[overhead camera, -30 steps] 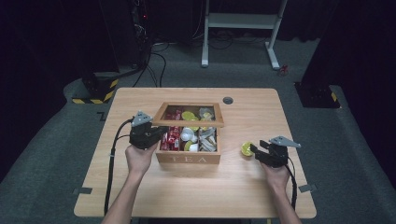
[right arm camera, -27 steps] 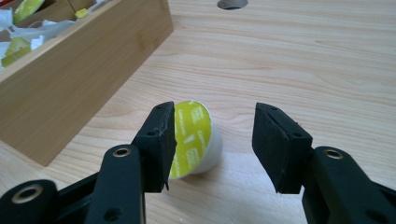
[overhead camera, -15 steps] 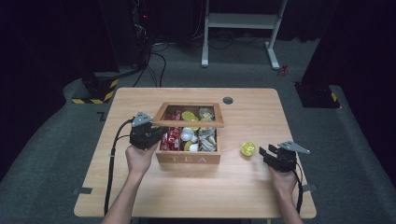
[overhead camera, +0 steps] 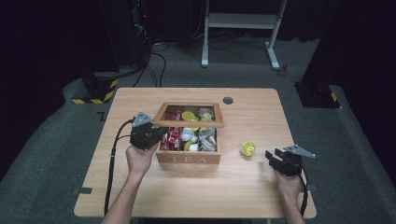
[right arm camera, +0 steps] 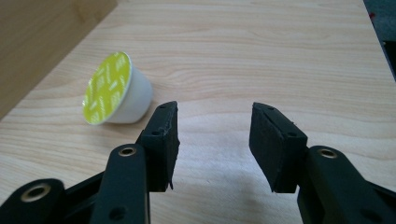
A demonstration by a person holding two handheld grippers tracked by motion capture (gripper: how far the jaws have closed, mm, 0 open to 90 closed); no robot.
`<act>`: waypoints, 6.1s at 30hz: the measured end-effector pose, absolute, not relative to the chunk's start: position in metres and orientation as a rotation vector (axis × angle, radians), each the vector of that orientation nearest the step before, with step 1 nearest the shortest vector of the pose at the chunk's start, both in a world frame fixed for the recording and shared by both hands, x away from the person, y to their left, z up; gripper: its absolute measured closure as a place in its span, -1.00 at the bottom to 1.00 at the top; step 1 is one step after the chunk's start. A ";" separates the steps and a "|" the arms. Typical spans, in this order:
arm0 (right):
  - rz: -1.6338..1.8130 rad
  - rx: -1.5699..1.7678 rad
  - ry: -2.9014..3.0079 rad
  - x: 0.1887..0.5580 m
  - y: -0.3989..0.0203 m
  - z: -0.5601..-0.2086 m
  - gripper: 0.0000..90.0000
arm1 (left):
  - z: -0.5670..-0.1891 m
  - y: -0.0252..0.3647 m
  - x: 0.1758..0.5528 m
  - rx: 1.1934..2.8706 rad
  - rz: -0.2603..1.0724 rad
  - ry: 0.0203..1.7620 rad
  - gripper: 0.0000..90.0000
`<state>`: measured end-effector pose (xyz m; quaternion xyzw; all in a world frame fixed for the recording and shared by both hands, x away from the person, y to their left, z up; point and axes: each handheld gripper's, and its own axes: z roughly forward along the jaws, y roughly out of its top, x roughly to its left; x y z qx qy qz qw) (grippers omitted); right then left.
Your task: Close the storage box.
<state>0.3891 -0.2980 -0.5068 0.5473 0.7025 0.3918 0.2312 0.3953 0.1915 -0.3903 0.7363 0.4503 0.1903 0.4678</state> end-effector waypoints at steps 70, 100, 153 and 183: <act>0.846 1.525 1.971 0.390 -0.296 -0.522 -0.13 | -0.434 0.185 0.376 1.844 0.418 1.139 0.94; 0.844 1.521 1.972 0.390 -0.297 -0.522 -0.13 | -0.454 0.182 0.371 1.858 0.384 1.172 0.87; 0.844 1.532 1.968 0.389 -0.296 -0.522 -0.14 | -0.462 0.229 0.322 1.744 0.449 1.217 0.41; 0.845 1.532 1.969 0.389 -0.296 -0.522 -0.14 | -0.493 0.279 0.326 1.729 0.582 1.445 0.12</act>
